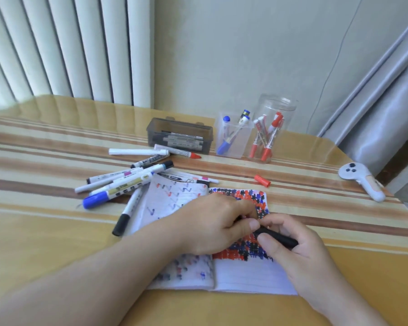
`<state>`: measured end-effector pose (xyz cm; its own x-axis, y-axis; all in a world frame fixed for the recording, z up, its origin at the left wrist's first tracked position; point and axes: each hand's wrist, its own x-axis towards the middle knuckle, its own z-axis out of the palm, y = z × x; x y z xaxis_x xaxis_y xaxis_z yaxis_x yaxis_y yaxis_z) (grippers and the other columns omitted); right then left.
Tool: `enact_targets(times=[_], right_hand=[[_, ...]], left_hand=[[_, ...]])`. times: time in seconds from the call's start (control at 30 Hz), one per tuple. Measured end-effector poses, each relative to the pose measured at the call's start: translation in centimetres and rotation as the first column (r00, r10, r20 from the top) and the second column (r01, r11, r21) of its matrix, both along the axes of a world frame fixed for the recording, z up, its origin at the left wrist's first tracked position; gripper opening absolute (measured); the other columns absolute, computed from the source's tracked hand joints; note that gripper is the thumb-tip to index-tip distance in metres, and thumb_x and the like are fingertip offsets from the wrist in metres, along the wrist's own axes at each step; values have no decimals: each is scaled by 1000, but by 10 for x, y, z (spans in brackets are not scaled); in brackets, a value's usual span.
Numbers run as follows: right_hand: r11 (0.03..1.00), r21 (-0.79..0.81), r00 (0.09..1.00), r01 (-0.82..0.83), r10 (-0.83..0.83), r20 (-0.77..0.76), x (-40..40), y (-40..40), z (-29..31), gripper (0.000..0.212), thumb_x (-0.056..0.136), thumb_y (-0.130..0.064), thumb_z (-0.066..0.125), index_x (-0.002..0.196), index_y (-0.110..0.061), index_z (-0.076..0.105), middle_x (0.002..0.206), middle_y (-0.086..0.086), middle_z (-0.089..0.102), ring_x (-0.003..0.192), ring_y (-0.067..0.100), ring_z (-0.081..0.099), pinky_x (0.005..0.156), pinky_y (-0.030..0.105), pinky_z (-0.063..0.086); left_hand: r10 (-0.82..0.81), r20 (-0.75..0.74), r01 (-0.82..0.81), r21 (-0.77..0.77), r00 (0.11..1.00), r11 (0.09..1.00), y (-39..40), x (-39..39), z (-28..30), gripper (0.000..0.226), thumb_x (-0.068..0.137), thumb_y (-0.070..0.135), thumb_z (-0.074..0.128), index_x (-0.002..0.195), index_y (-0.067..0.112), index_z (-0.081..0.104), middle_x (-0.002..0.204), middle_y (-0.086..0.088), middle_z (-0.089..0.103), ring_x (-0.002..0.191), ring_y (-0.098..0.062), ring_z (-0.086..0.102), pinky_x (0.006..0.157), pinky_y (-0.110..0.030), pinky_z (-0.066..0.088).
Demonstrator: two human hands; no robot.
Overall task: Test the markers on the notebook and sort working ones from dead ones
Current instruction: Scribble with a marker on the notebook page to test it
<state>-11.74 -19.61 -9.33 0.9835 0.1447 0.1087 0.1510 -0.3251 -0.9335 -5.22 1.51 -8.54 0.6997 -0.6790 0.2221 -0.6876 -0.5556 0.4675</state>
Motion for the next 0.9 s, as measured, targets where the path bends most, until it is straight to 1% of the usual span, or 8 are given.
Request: enact_targets(times=[0.07,0.17,0.27,0.33,0.53,0.67,0.77,0.9], right_hand=[[996,83,999,38,-36,-19,3,-1,0,20,92,-18,70,94,-38,73,77,1,71,66,15,60,60,22,49],[979,173,992,104,-91,-83,5,-8,-2,25,98,-7,63,93,-28,74,72,8,67,56,16,48,51,21,42],[980,181,995,86,-74,-71,3,-10,-5,21,99,-6,62,94,-23,73,73,8,68,58,18,49,54,23,44],[984,165,997,74,-67,-44,1,-10,-6,23,99,-7,62,92,-27,72,73,5,69,59,16,52,58,28,45],[998,13,998,69,-68,-17,-5,-18,-7,13,94,-26,59,95,-35,68,78,-8,69,68,16,58,65,38,48],[983,-171,998,60,-54,39,-50,-70,3,13,98,-30,62,107,-36,68,91,-8,69,84,16,65,77,37,54],[989,-7,987,150,-149,55,-123,-133,-15,11,97,-32,68,108,-34,70,91,-6,72,86,10,67,76,30,53],[884,347,945,314,-254,-206,-238,-214,-86,10,96,-12,71,105,-13,74,80,6,72,67,15,58,61,26,44]], left_hand=[[29,6,-29,17,1000,999,-1,5,-6,33,106,51,41,111,27,62,93,7,65,85,-11,55,78,-39,50],[63,-86,-69,-66,994,995,-1,8,-11,42,106,55,37,99,24,64,82,4,63,79,-14,57,76,-39,50],[119,-121,-134,-124,985,983,1,7,-12,50,107,55,34,93,17,64,76,-1,60,76,-16,57,77,-37,48],[131,-83,-134,-34,988,990,-3,3,-12,51,107,56,31,91,18,61,80,1,60,79,-14,56,80,-38,48],[240,69,-248,354,968,902,-35,-14,-2,41,109,48,23,134,38,54,111,-1,59,110,-22,54,92,-39,42],[209,83,-221,187,974,957,-80,-59,6,24,105,39,47,115,36,68,101,7,63,105,-16,57,82,-19,34],[30,53,-31,16,998,999,-139,-121,9,12,100,34,63,109,38,71,94,17,67,90,-3,60,77,-19,42],[-241,-128,235,-65,962,970,-228,-200,-22,14,98,34,68,111,39,68,85,30,65,78,3,61,69,-10,41]])
